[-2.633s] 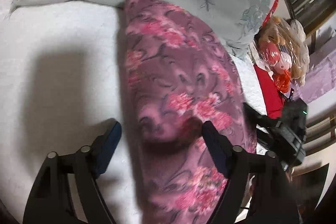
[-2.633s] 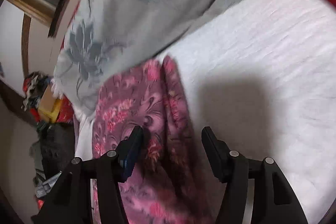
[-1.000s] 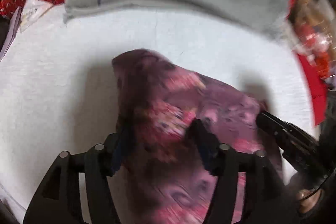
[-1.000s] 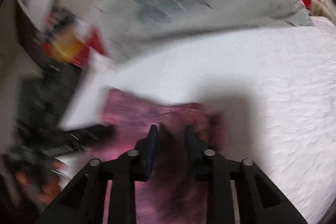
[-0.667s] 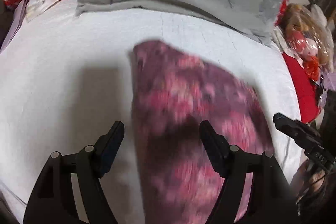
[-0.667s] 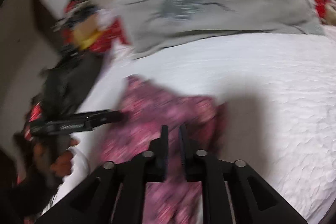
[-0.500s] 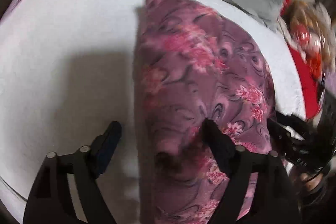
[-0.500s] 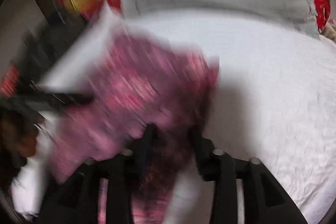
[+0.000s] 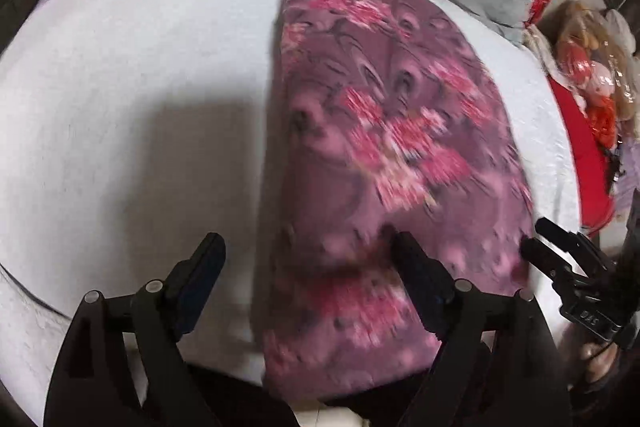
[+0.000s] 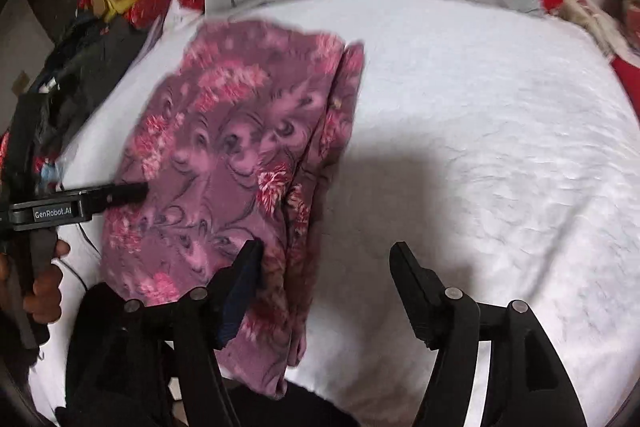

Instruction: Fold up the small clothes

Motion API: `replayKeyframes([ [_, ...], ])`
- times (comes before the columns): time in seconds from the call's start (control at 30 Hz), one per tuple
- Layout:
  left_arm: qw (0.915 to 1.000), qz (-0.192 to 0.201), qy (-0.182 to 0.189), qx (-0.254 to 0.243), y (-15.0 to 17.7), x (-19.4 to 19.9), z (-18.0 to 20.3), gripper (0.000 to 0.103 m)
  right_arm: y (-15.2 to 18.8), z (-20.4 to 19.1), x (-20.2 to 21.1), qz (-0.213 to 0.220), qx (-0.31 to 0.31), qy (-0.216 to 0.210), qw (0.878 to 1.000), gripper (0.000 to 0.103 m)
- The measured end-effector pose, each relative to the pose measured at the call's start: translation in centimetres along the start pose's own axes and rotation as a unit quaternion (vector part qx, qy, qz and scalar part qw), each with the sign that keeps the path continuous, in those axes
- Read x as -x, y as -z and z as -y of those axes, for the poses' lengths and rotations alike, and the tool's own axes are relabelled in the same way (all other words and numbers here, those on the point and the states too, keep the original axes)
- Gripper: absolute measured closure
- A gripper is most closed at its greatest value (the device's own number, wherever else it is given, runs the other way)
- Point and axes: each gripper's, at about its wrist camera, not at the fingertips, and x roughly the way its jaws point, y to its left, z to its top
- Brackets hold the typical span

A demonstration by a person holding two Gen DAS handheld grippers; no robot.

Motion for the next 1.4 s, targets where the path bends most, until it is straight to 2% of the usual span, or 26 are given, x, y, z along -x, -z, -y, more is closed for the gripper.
replayKeyframes([
  [0.03,0.9999,0.003,-0.013,-0.008,0.6,-0.1,0.1,0.015,0.5,-0.1,0.5,0.002,0.013,0.010,1.000,0.032],
  [0.1,0.9992,0.003,-0.034,-0.020,1.5,-1.1,0.2,0.004,1.0,-0.3,-0.7,-0.023,0.042,0.055,0.997,0.019],
  [0.13,0.9990,-0.001,-0.042,-0.015,1.7,-1.7,0.0,0.000,1.7,0.0,-1.8,-0.040,0.037,0.060,0.997,0.006],
  [0.17,0.9993,-0.002,-0.038,-0.002,1.8,-2.1,-0.3,0.000,2.2,0.4,-2.4,-0.048,0.023,0.059,0.997,0.001],
  [0.23,0.9995,-0.001,-0.023,0.020,2.0,-2.1,-1.2,0.000,2.8,0.0,-2.3,-0.018,0.017,0.076,0.997,0.001],
  [0.3,0.9996,0.002,-0.022,0.015,2.1,-2.1,-1.5,0.000,3.2,-0.6,-2.4,-0.009,0.014,0.096,0.995,0.001],
  [0.53,0.9996,0.016,-0.019,0.016,3.6,-1.8,-1.4,0.000,3.2,-0.6,-2.6,0.005,-0.019,0.100,0.995,0.000],
  [0.77,0.9995,0.016,0.003,0.028,4.5,-2.1,-2.7,0.000,4.1,-0.3,-1.8,0.020,-0.046,0.103,0.993,0.000],
  [0.83,0.9988,0.023,0.016,0.041,4.7,-1.9,-3.3,0.000,4.2,-0.4,-1.7,0.029,-0.048,0.109,0.992,0.000],
  [0.9,0.9970,0.050,0.029,0.052,5.7,-1.4,-4.0,0.000,4.9,-0.7,-1.5,0.035,-0.045,0.115,0.992,0.000],
  [1.0,0.9942,0.092,0.040,0.037,7.5,-0.8,-4.3,0.000,4.9,-1.1,-1.4,0.033,-0.044,0.119,0.991,0.000],
  [1.07,0.9953,0.086,0.039,0.023,8.0,-0.5,-4.5,0.000,4.5,-1.0,-1.5,0.020,-0.045,0.120,0.992,0.000],
  [1.13,0.9967,0.065,0.038,0.030,8.2,0.1,-5.0,0.000,3.8,-0.7,-1.4,-0.004,-0.051,0.121,0.991,0.000],
  [1.2,0.9964,0.072,0.024,0.037,8.6,1.4,-5.6,0.000,3.4,-0.3,-0.6,-0.009,-0.061,0.129,0.990,0.000],
  [1.27,0.9949,0.095,0.000,0.033,8.9,3.3,-6.1,0.000,3.3,-0.5,0.8,0.005,-0.058,0.148,0.987,0.000],
  [1.4,0.9866,0.143,-0.076,0.019,9.6,6.9,-6.8,0.000,3.2,-1.7,3.5,0.042,-0.028,0.184,0.982,0.000],
])
